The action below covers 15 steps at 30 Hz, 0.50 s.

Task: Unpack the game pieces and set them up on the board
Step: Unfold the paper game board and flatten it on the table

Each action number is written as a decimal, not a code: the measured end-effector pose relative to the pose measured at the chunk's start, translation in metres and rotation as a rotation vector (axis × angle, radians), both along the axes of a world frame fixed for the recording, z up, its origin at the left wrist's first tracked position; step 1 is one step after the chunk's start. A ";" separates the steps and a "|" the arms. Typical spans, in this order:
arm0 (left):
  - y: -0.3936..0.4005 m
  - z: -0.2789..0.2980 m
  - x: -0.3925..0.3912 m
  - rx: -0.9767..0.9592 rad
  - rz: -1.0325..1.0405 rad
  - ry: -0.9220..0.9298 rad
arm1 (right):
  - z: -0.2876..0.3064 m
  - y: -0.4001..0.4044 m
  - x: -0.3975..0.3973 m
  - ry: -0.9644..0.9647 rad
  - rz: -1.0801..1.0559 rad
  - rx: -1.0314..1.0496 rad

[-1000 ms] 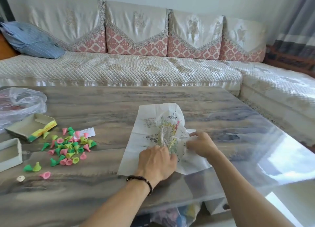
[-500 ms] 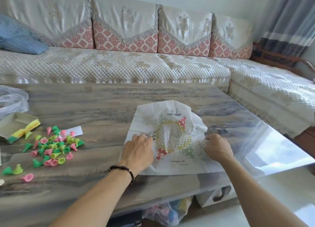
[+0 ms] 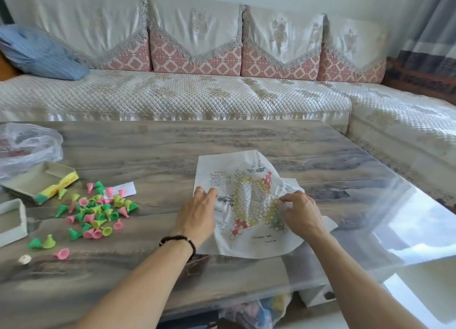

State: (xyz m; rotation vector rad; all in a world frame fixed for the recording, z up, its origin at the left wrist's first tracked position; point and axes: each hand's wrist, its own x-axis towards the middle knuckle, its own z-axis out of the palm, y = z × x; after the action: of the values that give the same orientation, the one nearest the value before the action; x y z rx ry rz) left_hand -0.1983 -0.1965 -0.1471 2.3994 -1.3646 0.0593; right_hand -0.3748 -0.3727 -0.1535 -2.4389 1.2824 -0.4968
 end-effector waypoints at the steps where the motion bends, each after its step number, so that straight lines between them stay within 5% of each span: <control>1: 0.007 0.000 0.003 0.016 -0.008 -0.051 | 0.001 0.004 0.004 -0.031 0.023 -0.021; 6: 0.047 -0.002 0.024 0.138 -0.007 -0.205 | 0.005 0.024 0.026 -0.065 0.114 -0.105; 11: 0.056 -0.006 0.031 0.188 -0.034 -0.110 | -0.003 0.016 0.011 -0.002 0.008 -0.128; 15: 0.031 -0.002 0.028 0.055 0.020 -0.218 | 0.000 0.016 0.002 0.295 -0.124 -0.242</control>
State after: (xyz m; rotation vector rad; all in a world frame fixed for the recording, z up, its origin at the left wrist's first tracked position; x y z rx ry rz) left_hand -0.1702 -0.1655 -0.1488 2.5121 -1.4532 0.3006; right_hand -0.3725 -0.3571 -0.1535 -2.7235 1.5816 -0.3503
